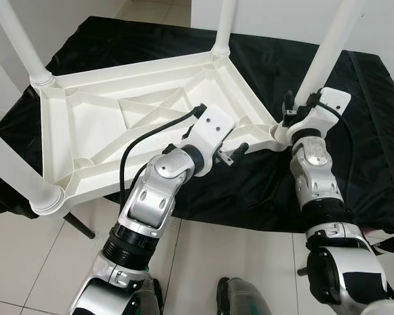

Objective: Building children table

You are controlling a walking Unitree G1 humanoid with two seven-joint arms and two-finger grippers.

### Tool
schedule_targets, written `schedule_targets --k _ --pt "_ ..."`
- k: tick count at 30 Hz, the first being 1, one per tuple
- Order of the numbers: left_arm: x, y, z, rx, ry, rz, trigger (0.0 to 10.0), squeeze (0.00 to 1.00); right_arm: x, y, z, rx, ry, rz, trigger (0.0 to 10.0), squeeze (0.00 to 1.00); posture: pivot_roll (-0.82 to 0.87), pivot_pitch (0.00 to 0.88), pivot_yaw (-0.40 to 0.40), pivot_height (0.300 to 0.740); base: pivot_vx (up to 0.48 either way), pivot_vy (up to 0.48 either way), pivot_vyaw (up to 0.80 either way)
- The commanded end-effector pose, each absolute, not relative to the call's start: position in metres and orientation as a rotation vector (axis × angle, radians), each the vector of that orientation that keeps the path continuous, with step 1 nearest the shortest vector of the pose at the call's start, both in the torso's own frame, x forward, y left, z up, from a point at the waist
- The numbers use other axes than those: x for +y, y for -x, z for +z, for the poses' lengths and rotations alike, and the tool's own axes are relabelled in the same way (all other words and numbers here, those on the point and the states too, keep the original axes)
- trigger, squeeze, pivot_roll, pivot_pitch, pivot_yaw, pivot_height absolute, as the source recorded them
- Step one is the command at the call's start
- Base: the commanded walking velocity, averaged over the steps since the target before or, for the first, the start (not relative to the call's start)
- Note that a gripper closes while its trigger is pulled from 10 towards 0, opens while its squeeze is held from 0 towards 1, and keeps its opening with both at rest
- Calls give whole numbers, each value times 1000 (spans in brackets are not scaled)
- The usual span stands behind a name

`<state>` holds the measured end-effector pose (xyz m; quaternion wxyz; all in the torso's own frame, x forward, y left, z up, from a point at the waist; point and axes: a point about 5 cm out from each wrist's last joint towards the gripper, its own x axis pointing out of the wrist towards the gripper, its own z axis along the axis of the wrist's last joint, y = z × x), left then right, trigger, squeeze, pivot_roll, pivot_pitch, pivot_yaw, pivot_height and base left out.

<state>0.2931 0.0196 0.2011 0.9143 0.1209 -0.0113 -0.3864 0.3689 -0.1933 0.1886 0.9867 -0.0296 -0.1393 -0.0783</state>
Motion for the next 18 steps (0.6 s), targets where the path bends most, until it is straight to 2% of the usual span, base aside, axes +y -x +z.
schedule_targets --k 1,18 --pt "17 -290 200 -15 -248 -822 10000 0 -194 -370 184 -262 43 -175 10000 0 -38 52 8 740 0 0 0" --pt "17 -281 199 4 -240 -838 10000 0 -186 -379 176 -234 35 -152 10000 0 -23 84 10 740 0 0 0"
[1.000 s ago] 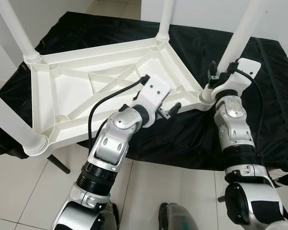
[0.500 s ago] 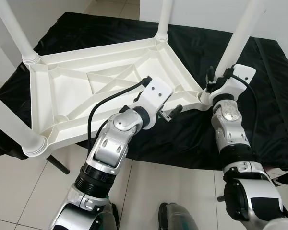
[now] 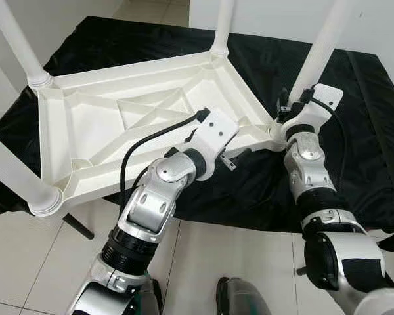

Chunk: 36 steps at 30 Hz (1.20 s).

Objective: Building children table

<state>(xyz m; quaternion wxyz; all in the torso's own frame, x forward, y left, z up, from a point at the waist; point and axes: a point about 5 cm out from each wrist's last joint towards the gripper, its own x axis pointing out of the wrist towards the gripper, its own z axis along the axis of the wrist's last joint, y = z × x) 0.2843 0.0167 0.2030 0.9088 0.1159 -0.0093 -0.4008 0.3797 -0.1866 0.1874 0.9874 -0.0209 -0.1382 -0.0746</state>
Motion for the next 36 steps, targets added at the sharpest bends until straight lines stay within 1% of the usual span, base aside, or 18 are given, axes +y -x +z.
schedule_targets --k 1,12,13,20,25,28,36 --pt "17 -280 198 7 -239 -837 10000 0 -186 -378 175 -230 36 -153 10000 0 -23 84 10 740 0 0 0" --pt "17 -278 197 18 -232 -839 10000 0 -192 -374 166 -213 57 -159 10000 0 -33 103 11 740 0 0 0" --pt "17 -277 197 21 -229 -838 10000 0 -195 -372 162 -204 70 -161 10000 0 -38 117 11 740 0 0 0" --pt "18 -276 197 27 -224 -837 10000 0 -199 -368 150 -162 78 -167 10000 0 -39 133 15 740 0 0 0" --pt "18 -276 198 30 -223 -834 10000 0 -198 -367 146 -139 64 -158 10000 0 -39 133 15 740 0 0 0" --pt "18 -276 198 30 -223 -835 10000 0 -196 -368 146 -137 85 -149 10000 0 -41 142 17 740 0 0 0" --pt "19 -275 200 32 -221 -828 10000 0 -179 -364 143 -138 219 30 10000 0 -37 162 19 740 0 0 0"
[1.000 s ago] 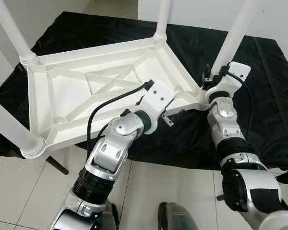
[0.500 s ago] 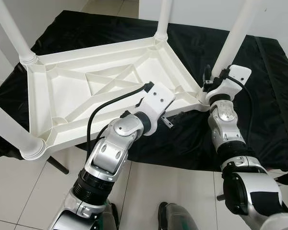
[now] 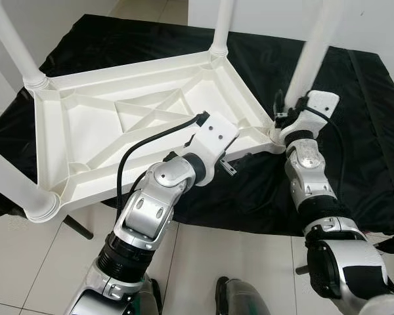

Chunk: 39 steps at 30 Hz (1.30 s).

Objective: Building children table

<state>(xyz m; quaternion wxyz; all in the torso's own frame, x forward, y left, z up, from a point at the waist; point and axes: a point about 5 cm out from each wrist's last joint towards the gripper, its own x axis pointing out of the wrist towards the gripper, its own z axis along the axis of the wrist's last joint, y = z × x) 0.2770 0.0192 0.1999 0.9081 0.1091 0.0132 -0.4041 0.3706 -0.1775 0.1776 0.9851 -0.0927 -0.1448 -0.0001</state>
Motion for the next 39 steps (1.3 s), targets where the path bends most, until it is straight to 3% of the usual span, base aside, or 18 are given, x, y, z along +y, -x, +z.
schedule_targets --k 1,11,17,20,25,39 --pt "19 -275 200 32 -221 -828 10000 0 -179 -364 143 -138 219 30 10000 0 -37 162 19 740 0 0 0" --pt "20 -274 201 36 -219 -827 10000 0 -175 -359 144 -162 266 92 10000 0 -34 174 22 740 0 0 0" --pt "21 -272 201 38 -217 -829 10000 0 -182 -356 141 -147 148 44 10000 0 -31 179 24 740 0 0 0" --pt "22 -272 202 39 -218 -829 10000 0 -192 -351 134 -112 -25 -37 10000 0 -30 182 25 740 0 0 0" --pt "22 -272 202 40 -219 -829 10000 0 -194 -346 127 -96 -91 -75 10000 0 -30 182 27 740 0 0 0" --pt "21 -270 202 43 -214 -830 10000 0 -184 -334 124 -103 -12 -10 10000 0 -34 176 19 740 0 0 0"
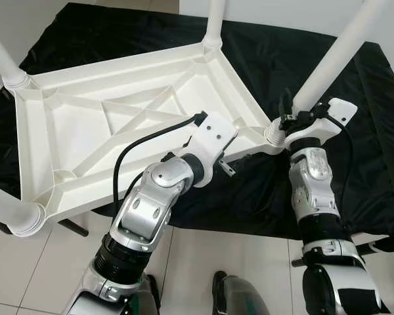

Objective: Building children table

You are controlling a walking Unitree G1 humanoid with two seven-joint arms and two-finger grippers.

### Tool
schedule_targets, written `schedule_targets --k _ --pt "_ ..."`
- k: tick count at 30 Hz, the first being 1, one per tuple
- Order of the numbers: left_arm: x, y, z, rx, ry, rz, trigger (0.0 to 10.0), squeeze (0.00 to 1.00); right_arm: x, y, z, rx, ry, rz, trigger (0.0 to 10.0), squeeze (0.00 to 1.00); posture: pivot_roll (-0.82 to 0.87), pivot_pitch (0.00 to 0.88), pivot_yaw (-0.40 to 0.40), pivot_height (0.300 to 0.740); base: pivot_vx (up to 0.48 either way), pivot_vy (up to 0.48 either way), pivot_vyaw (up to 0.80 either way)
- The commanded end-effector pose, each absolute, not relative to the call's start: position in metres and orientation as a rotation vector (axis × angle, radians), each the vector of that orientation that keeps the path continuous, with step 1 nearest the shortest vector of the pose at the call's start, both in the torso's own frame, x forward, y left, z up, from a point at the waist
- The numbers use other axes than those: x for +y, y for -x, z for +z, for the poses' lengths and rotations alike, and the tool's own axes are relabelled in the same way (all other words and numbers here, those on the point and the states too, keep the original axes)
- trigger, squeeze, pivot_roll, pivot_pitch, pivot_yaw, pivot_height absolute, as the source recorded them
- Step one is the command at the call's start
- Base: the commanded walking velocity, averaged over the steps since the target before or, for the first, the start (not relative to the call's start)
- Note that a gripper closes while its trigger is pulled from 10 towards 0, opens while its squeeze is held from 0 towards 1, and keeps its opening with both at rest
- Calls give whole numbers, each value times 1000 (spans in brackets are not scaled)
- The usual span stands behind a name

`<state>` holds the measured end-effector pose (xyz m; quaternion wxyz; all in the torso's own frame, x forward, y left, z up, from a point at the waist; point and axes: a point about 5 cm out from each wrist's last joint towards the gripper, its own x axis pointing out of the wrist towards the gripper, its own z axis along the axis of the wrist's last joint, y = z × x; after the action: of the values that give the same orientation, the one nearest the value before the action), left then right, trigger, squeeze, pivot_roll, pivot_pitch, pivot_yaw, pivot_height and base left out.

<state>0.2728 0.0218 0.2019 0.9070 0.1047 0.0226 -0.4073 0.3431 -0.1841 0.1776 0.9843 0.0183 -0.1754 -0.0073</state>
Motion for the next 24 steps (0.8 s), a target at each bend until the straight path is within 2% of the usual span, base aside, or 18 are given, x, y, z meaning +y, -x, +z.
schedule_targets --k 1,8,24 --pt "21 -270 202 43 -214 -830 10000 0 -184 -334 124 -103 -12 -10 10000 0 -34 176 19 740 0 0 0" --pt "22 -269 203 43 -210 -823 10000 0 -166 -334 126 -95 17 80 10000 0 -30 172 11 740 0 0 0" --pt "24 -269 203 46 -206 -812 10000 0 -162 -341 125 -25 15 100 10000 0 -30 187 14 740 0 0 0"
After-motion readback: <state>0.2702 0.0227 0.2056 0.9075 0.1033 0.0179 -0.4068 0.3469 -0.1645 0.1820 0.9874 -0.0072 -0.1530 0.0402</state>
